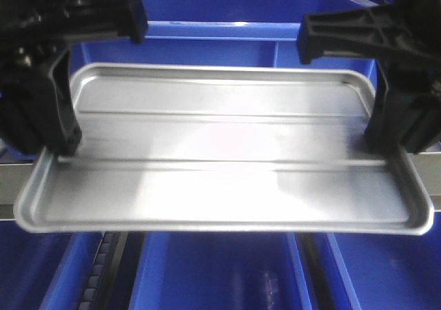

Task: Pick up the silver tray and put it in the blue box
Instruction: 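Carry the tray over the blue bin and lower it inside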

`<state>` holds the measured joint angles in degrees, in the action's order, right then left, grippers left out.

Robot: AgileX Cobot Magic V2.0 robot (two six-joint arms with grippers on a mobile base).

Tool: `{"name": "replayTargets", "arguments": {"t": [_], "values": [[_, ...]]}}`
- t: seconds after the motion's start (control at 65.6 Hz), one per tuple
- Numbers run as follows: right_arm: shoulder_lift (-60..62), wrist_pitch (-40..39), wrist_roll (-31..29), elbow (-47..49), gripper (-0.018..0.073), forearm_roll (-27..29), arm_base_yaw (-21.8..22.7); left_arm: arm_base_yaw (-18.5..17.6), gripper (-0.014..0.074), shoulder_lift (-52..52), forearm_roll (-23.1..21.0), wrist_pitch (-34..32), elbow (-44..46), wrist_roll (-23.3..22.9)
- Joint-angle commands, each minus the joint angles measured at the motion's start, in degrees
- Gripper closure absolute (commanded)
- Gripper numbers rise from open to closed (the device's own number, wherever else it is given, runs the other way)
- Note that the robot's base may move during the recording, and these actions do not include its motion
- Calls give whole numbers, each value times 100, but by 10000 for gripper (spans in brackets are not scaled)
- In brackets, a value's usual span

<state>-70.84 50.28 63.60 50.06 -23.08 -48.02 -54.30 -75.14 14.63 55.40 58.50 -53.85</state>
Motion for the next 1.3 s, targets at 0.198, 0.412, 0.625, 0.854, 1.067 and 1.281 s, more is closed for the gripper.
{"name": "replayTargets", "arguments": {"t": [0.198, 0.412, 0.625, 0.854, 1.067, 1.281], "values": [[133, 80, -1235, 1576, 490, 348, 96, 90, 612, 134, 32, 37, 1450, 493], [113, -345, -2259, 2355, 489, 1117, 791, 740, 612, -161, -497, -129, 2295, 1676], [-153, -750, -3432, 2908, 489, 2042, 1560, 1572, 612, -647, -1523, -373, 3265, 2856], [-1043, -980, -4585, 3896, 489, 3009, 1970, 2165, 612, -1260, -2489, -677, 4062, 3872], [-2056, -1167, -5238, 4926, 489, 3155, 2225, 2568, 612, -1717, -2714, -1054, 4399, 4213], [-2878, -1195, -5272, 5615, 489, 3227, 2302, 2898, 612, -2106, -2764, -1578, 4413, 4409]]}}
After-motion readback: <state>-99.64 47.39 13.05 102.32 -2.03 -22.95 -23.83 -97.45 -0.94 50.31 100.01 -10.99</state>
